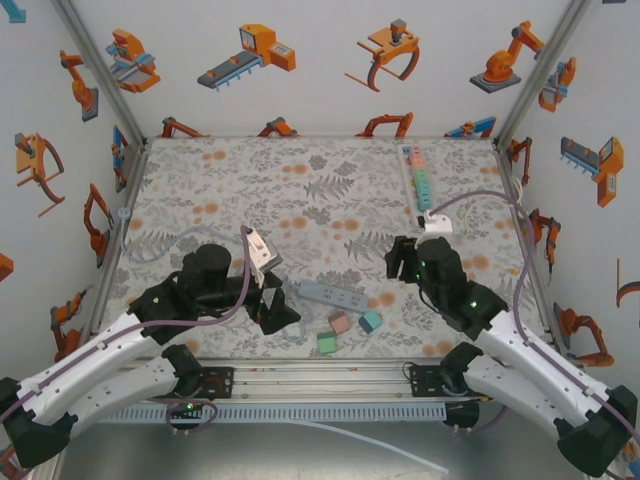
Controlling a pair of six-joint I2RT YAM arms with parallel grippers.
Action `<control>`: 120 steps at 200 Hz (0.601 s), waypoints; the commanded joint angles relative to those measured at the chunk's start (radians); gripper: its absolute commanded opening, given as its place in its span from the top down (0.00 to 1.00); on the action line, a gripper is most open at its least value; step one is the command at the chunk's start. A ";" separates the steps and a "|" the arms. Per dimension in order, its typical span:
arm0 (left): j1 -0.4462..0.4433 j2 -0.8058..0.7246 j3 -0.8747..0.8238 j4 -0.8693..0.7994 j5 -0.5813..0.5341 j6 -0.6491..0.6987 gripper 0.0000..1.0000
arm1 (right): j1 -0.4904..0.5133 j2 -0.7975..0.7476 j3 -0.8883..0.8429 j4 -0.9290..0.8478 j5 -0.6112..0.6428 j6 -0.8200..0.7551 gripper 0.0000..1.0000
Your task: Pull the plug off the socket
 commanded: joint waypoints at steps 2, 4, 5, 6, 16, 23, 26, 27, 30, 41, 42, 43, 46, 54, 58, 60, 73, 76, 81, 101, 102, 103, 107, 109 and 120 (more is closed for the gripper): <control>-0.004 0.001 -0.007 0.035 -0.039 -0.006 0.03 | -0.037 0.126 0.090 0.139 0.183 -0.257 0.37; -0.004 0.002 -0.008 0.033 -0.044 -0.005 0.03 | -0.045 0.145 0.101 0.142 0.179 -0.267 0.36; -0.004 0.002 -0.007 0.032 -0.045 -0.006 0.03 | -0.049 0.153 0.106 0.144 0.176 -0.271 0.36; -0.005 0.002 -0.007 0.032 -0.048 -0.005 0.03 | -0.053 0.160 0.111 0.145 0.174 -0.276 0.36; -0.005 0.002 -0.006 0.018 -0.071 -0.003 0.03 | -0.098 0.235 0.173 0.138 0.130 -0.312 0.35; -0.004 0.001 -0.005 0.008 -0.081 0.000 0.03 | -0.130 0.298 0.222 0.123 0.108 -0.329 0.35; -0.004 0.001 -0.004 0.006 -0.085 0.000 0.03 | -0.143 0.322 0.244 0.113 0.097 -0.340 0.34; -0.004 0.001 -0.004 0.003 -0.086 0.000 0.03 | -0.148 0.331 0.252 0.109 0.093 -0.343 0.35; -0.004 0.000 -0.003 -0.003 -0.091 -0.001 0.03 | -0.161 0.356 0.275 0.100 0.082 -0.352 0.34; -0.005 -0.003 -0.001 -0.017 -0.104 -0.006 0.03 | -0.215 0.445 0.357 0.060 0.047 -0.374 0.30; -0.004 -0.004 -0.002 -0.019 -0.106 -0.007 0.03 | -0.220 0.452 0.363 0.056 0.043 -0.375 0.30; -0.005 -0.004 -0.002 -0.019 -0.108 -0.008 0.03 | -0.225 0.460 0.371 0.052 0.041 -0.377 0.30; -0.005 -0.005 -0.003 -0.023 -0.111 -0.012 0.03 | -0.241 0.482 0.391 0.042 0.023 -0.379 0.28; -0.005 -0.007 -0.003 -0.027 -0.132 -0.033 0.03 | -0.281 0.537 0.442 0.015 -0.025 -0.382 0.25; -0.005 -0.005 -0.004 -0.027 -0.147 -0.049 0.03 | -0.302 0.565 0.466 0.005 -0.044 -0.379 0.23; -0.006 -0.004 -0.004 -0.028 -0.154 -0.056 0.03 | -0.314 0.579 0.477 0.001 -0.052 -0.377 0.22; -0.005 0.006 -0.011 -0.031 -0.169 -0.083 0.03 | -0.378 0.663 0.549 -0.027 -0.118 -0.372 0.15; -0.005 0.007 -0.013 -0.031 -0.167 -0.086 0.03 | -0.392 0.682 0.563 -0.034 -0.132 -0.371 0.15; -0.007 0.011 -0.018 -0.031 -0.165 -0.091 0.03 | -0.413 0.715 0.596 -0.047 -0.156 -0.371 0.13; -0.010 0.012 -0.033 -0.035 -0.183 -0.121 0.03 | -0.475 0.850 0.713 -0.108 -0.249 -0.395 0.10; -0.010 0.013 -0.033 -0.036 -0.183 -0.120 0.03 | -0.478 0.856 0.718 -0.111 -0.251 -0.397 0.09; -0.010 0.012 -0.033 -0.037 -0.185 -0.122 0.03 | -0.479 0.864 0.723 -0.114 -0.253 -0.397 0.09; -0.010 0.013 -0.034 -0.041 -0.187 -0.125 0.03 | -0.488 0.887 0.744 -0.123 -0.260 -0.399 0.09; -0.011 0.011 -0.033 -0.045 -0.188 -0.126 0.03 | -0.491 0.902 0.753 -0.128 -0.263 -0.401 0.09; -0.011 0.007 -0.029 -0.060 -0.191 -0.131 0.03 | -0.518 0.967 0.792 -0.142 -0.290 -0.401 0.08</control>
